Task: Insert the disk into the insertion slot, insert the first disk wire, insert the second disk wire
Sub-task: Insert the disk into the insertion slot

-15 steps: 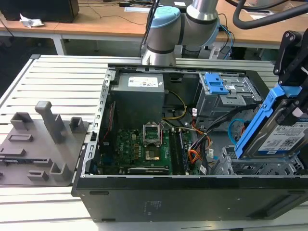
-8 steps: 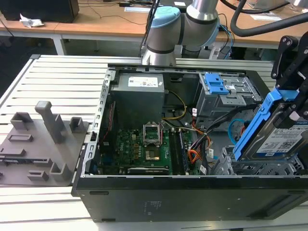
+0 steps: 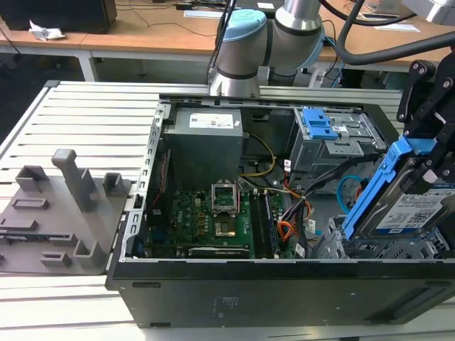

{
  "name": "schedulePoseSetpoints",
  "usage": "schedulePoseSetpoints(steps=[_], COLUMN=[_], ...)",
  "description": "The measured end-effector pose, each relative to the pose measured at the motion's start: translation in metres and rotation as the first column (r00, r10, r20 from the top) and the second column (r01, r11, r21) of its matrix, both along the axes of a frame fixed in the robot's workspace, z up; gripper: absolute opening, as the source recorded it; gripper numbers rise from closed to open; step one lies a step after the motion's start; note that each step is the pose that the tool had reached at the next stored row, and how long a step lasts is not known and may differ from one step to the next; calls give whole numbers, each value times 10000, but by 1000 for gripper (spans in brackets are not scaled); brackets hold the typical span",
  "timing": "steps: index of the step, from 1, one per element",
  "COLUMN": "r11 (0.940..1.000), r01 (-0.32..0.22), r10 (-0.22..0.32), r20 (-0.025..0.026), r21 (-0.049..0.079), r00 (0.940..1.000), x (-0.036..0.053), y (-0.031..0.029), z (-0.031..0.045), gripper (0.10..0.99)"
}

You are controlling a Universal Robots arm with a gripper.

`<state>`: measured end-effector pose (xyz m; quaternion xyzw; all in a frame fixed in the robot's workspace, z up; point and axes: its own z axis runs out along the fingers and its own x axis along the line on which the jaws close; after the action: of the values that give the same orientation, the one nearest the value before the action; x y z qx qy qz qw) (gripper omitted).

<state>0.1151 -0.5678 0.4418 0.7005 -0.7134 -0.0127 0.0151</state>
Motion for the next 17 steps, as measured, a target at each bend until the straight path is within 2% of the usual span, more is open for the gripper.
schedulePoseSetpoints(steps=[4, 9, 11, 13, 17], r11=[10000, 10000, 10000, 10000, 10000], r01=[1, -2, -1, 0, -1], r10=[-1, 2, 1, 0, 1], r20=[0, 3, 15, 12, 12], r21=[2, 5, 23, 8, 5], r00=[10000, 10000, 10000, 10000, 10000], x=[-1, -1, -3, -4, -4], y=[-1, 0, -2, -1, 0], z=[-29, -29, 14, 99, 107], gripper=[365, 365, 365, 365, 365])
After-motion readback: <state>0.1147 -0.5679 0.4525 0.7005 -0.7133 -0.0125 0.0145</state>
